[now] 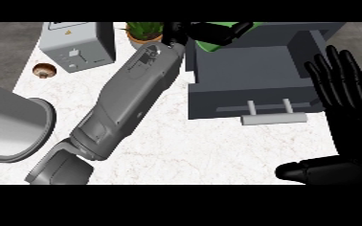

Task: Pick up the cup, place it into the drawer and close the drawer

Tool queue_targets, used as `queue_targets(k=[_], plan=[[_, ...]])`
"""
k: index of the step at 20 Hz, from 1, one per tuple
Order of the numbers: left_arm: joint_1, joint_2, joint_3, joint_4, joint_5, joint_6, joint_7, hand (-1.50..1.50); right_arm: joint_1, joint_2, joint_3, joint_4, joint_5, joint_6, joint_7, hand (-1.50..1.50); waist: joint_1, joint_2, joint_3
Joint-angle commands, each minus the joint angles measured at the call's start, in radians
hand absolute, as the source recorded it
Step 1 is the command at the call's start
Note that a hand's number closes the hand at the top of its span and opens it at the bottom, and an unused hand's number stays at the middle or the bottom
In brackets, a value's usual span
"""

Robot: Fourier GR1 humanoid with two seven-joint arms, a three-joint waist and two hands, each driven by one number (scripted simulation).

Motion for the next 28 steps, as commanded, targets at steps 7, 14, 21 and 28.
queue_targets(k=[7, 14, 21, 28], plan=[[-0.044, 0.0, -0.207, 0.115, 0.124, 0.061, -0.035, 1.5, -0.099, 0.015, 0.026, 0.05, 0.006, -0.014, 0.007, -1.5, -0.043, 0.01, 0.001], [-0.085, 0.0, -0.313, 0.198, 0.111, 0.089, 0.009, 1.5, -0.048, 0.01, 0.011, 0.055, -0.015, 0.02, -0.041, -1.5, -0.054, 0.014, 0.002], [-0.062, 0.0, -0.346, 0.163, 0.178, 0.113, 0.006, -1.5, -0.024, -0.011, -0.001, -0.037, -0.085, 0.041, 0.024, -1.5, -0.064, 0.009, 0.001], [-0.082, 0.0, -0.286, 0.115, 0.28, 0.056, -0.123, -1.5, -0.071, -0.011, -0.014, 0.021, -0.14, 0.049, 0.045, -1.5, -0.035, 0.008, 0.0]])
